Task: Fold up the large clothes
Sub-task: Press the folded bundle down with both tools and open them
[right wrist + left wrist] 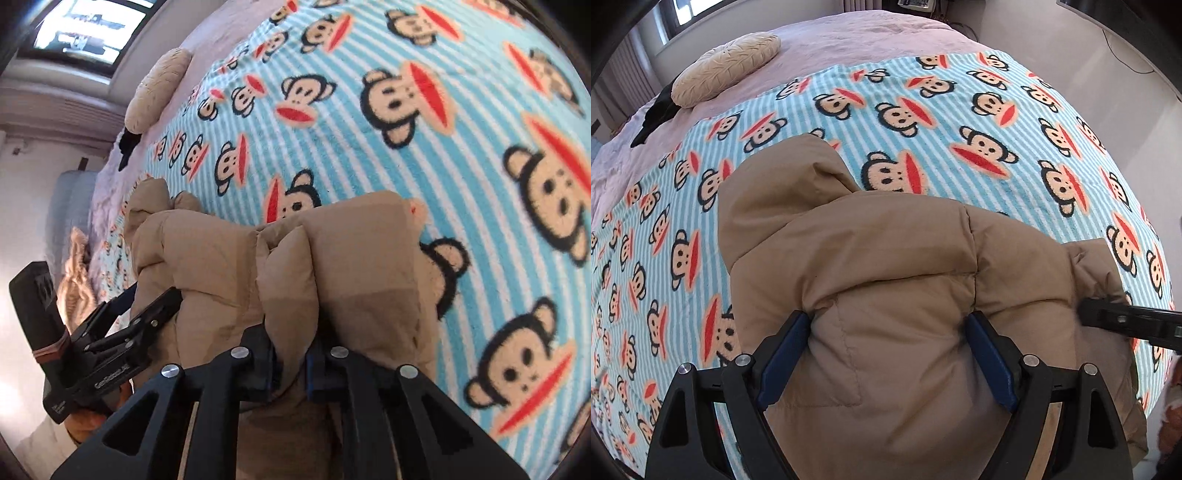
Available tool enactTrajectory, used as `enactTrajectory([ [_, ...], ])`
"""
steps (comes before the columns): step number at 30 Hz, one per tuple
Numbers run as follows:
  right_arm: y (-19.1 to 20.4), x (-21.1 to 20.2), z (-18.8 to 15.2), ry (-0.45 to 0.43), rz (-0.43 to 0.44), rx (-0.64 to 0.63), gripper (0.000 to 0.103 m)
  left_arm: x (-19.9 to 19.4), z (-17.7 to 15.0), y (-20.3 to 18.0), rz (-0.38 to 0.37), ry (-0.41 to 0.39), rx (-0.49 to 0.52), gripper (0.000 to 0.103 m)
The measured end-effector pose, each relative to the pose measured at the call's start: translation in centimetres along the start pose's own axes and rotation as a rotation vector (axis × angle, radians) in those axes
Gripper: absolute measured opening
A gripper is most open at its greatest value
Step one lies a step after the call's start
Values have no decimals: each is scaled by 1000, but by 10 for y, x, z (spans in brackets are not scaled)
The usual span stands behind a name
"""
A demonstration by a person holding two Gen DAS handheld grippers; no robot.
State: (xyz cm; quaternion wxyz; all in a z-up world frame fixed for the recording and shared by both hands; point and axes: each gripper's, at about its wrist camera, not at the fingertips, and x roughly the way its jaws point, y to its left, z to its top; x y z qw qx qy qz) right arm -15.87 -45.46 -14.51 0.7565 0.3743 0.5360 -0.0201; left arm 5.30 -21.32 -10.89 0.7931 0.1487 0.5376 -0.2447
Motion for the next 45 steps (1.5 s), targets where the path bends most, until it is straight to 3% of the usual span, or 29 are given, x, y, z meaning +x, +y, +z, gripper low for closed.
enactTrajectory([
  [4, 15, -30, -11, -31, -69, -60, 16, 0, -2, 5, -5, -3, -17, 86],
  [9, 33, -64, -41, -64, -27, -123, 17, -1, -3, 8, -13, -9, -22, 86],
  [15, 38, -44, -80, 16, -128, -139, 17, -7, -3, 12, -27, -11, -22, 86],
  [20, 27, -23, -84, 39, -148, -97, 16, -37, -17, 37, -61, -7, -35, 86],
  [25, 22, -14, -84, 43, -169, -83, 16, -58, -40, 58, -44, 19, -38, 86],
  [27, 20, -12, -84, 46, -169, -70, 16, -63, -49, 64, -47, 36, -59, 100],
  [28, 19, -12, -83, 45, -172, -62, 16, -65, -53, 67, -44, 38, -68, 102],
  [36, 31, -28, -92, 3, -210, -31, 20, -73, -75, 80, -59, 52, -76, 102],
  [39, 39, -38, -99, -32, -230, -9, 31, -76, -80, 90, -62, 52, -86, 102],
  [41, 46, -47, -105, -58, -245, -3, 47, -78, -83, 98, -80, 53, -95, 102],
  [45, 57, -58, -113, -87, -276, -9, 59, -78, -90, 106, -104, 62, -94, 102],
])
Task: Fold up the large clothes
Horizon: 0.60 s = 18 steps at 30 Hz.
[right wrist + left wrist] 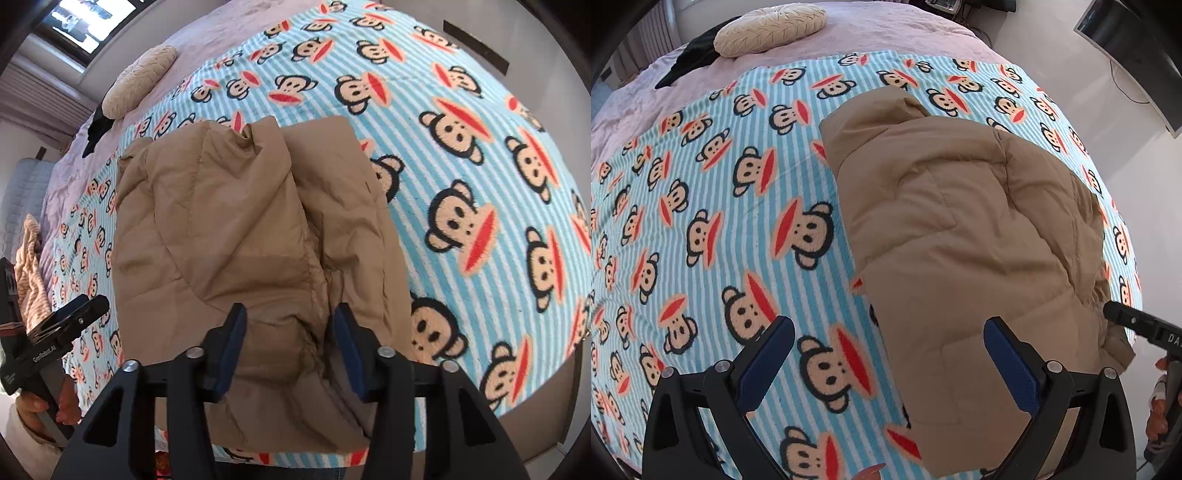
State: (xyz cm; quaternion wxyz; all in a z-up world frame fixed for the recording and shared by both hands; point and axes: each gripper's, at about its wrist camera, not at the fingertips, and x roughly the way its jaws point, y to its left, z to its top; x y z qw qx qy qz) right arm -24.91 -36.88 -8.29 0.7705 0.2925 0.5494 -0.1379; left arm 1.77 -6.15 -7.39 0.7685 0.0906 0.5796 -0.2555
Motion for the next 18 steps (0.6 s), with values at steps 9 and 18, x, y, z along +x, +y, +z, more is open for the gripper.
enactTrajectory([
  [9, -23, -13, 14, -32, -12, 21, 86, 14, -6, 7, -27, 61, -54, 102],
  [18, -52, 15, 47, 98, 115, -9, 95, 24, -3, 20, -92, 104, -210, 102],
])
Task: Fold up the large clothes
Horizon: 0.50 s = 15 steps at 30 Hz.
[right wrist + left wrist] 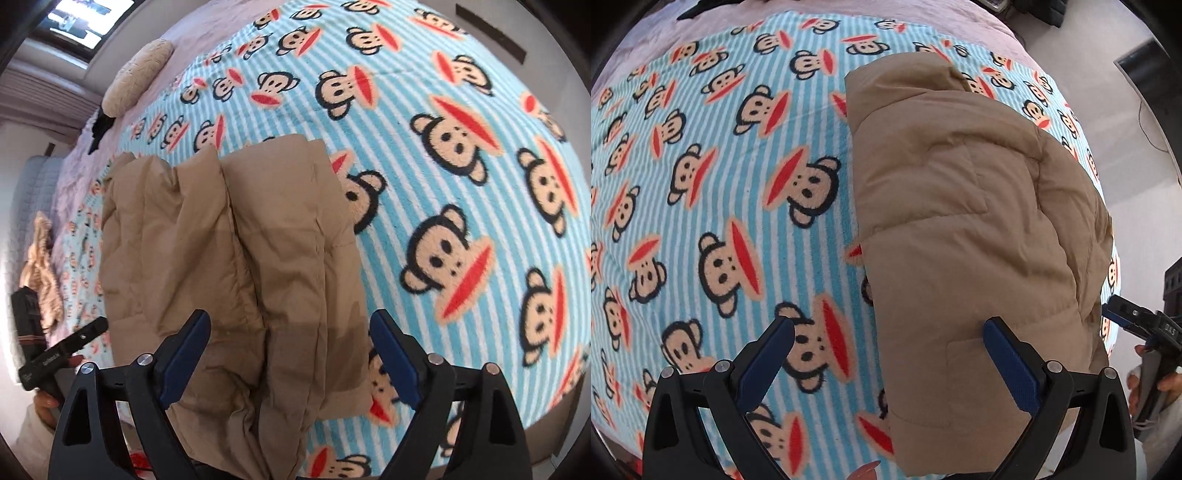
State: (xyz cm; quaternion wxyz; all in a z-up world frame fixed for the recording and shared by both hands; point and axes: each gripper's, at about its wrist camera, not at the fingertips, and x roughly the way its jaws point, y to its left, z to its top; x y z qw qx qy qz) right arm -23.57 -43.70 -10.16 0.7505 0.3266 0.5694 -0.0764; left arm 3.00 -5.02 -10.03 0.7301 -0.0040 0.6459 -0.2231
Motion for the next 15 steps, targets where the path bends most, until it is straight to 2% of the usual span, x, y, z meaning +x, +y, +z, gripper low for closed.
enactTrajectory([
  [1, -2, 2, 3, 3, 13, -4, 103, 1, 1, 0, -8, 3, -4, 102],
  [4, -7, 12, 7, 13, 39, -20, 103, 5, 5, 2, -44, 13, -17, 102],
  [8, -11, 26, 20, 69, 74, -29, 103, 14, 11, 7, -145, 46, -56, 102],
  [13, 0, 36, 35, 127, 145, -63, 103, 22, 17, 10, -238, 73, -61, 102],
  [15, 7, 41, 40, 142, 119, -108, 103, 29, 21, 9, -271, 84, -49, 102],
])
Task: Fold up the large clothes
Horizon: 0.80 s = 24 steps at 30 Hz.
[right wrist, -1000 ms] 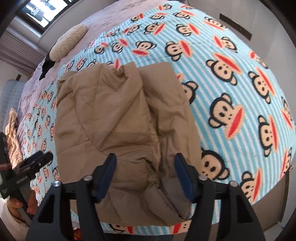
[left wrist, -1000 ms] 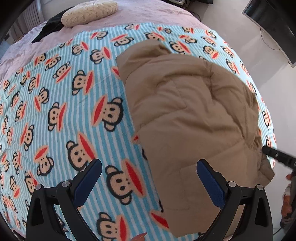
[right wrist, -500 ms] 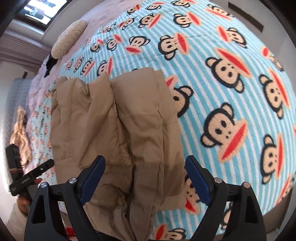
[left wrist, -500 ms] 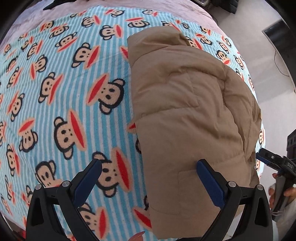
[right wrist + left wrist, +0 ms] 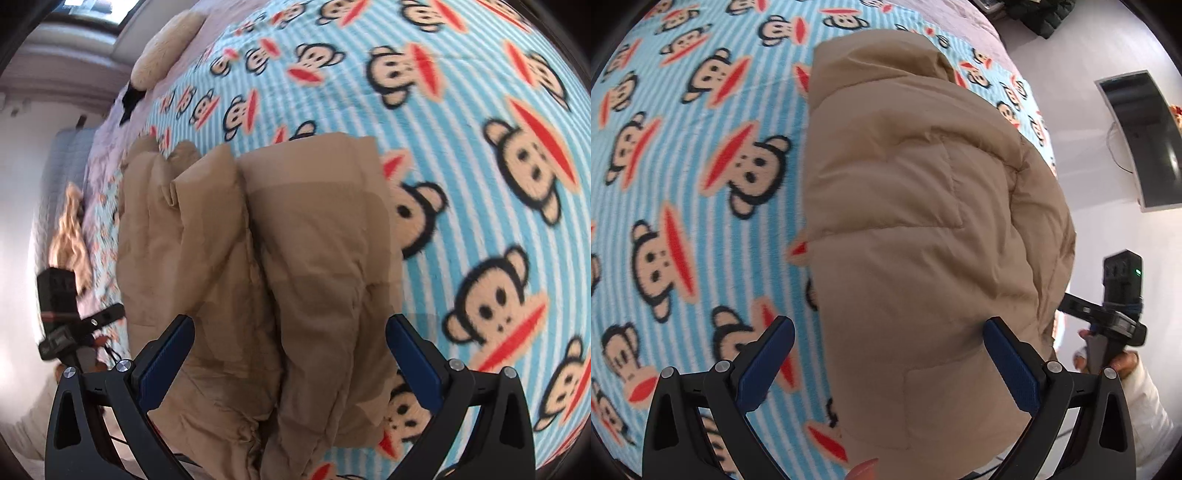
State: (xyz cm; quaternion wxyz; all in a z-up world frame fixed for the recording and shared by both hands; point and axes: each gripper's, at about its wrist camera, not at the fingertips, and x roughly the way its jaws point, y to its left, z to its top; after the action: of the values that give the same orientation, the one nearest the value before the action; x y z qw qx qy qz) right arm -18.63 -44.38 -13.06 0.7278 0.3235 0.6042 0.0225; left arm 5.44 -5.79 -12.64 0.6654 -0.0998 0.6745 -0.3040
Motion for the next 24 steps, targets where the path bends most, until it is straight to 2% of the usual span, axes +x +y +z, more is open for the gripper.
enactTrajectory([
  [3, -1, 14, 8, 32, -59, -38, 103, 13, 6, 4, -44, 26, 8, 102],
  [6, -14, 26, 13, 60, -31, -35, 103, 25, 13, 13, -103, 44, 4, 102],
  [11, -41, 52, 23, 124, 145, 18, 103, 45, 25, 22, -187, 80, -6, 102],
  [16, -52, 62, 31, 140, 227, 11, 103, 66, 35, 31, -286, 107, -49, 102],
  [19, -54, 66, 37, 154, 274, 15, 103, 73, 40, 26, -288, 88, -56, 102],
  [21, -50, 72, 41, 163, 350, 25, 103, 77, 41, 21, -286, 79, -59, 103],
  [24, -35, 86, 42, 182, 389, 18, 103, 78, 40, 17, -247, 65, -66, 103],
])
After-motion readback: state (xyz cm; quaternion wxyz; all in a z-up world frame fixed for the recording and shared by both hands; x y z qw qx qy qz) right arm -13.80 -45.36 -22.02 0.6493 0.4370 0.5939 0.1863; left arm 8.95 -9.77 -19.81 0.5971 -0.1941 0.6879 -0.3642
